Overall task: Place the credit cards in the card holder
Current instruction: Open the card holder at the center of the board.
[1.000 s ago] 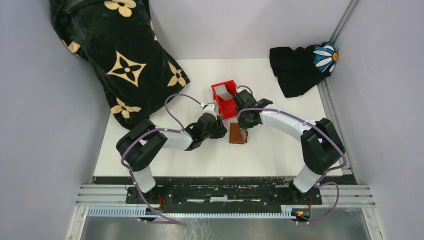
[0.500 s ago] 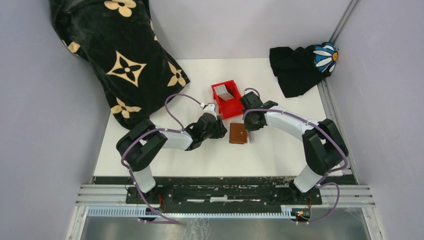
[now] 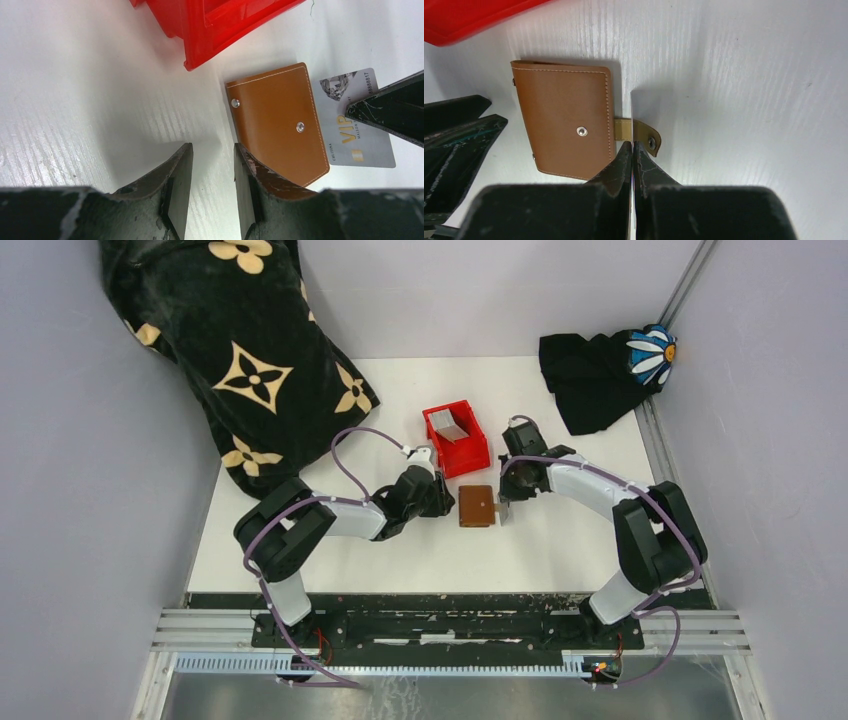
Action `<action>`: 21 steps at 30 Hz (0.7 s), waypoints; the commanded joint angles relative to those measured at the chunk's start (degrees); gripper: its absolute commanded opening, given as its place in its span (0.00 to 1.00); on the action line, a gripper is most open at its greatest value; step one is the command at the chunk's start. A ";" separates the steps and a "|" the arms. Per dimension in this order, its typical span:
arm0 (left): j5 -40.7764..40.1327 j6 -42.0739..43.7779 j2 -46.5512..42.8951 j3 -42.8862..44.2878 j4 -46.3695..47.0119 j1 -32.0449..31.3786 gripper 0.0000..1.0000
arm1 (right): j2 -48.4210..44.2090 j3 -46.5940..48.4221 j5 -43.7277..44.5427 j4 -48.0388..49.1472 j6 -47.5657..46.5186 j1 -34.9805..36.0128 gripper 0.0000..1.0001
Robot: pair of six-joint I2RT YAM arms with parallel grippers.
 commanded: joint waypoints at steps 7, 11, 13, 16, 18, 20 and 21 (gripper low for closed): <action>1.19 3.24 2.91 0.52 -3.28 -0.49 0.42 | -1.91 -4.71 -11.16 10.26 3.09 -3.88 0.01; 1.40 3.24 3.27 0.46 -3.11 -0.48 0.41 | -2.18 -5.68 -12.73 12.00 3.56 -4.56 0.01; 1.36 3.22 3.35 0.37 -3.11 -0.50 0.41 | -2.26 -6.07 -13.44 12.77 3.69 -4.83 0.01; 1.30 3.23 3.58 0.22 -3.11 -0.55 0.40 | -2.76 -6.79 -14.35 14.01 4.15 -5.23 0.01; 1.18 3.17 3.49 0.04 -3.18 -0.55 0.40 | -3.12 -7.10 -14.71 14.37 4.34 -5.43 0.01; 0.42 2.86 3.10 -0.38 -3.20 -0.52 0.39 | -3.35 -7.37 -14.93 14.72 4.47 -5.68 0.01; -0.02 2.69 2.79 -0.68 -3.12 -0.54 0.39 | -3.36 -7.53 -15.23 15.05 4.61 -5.76 0.01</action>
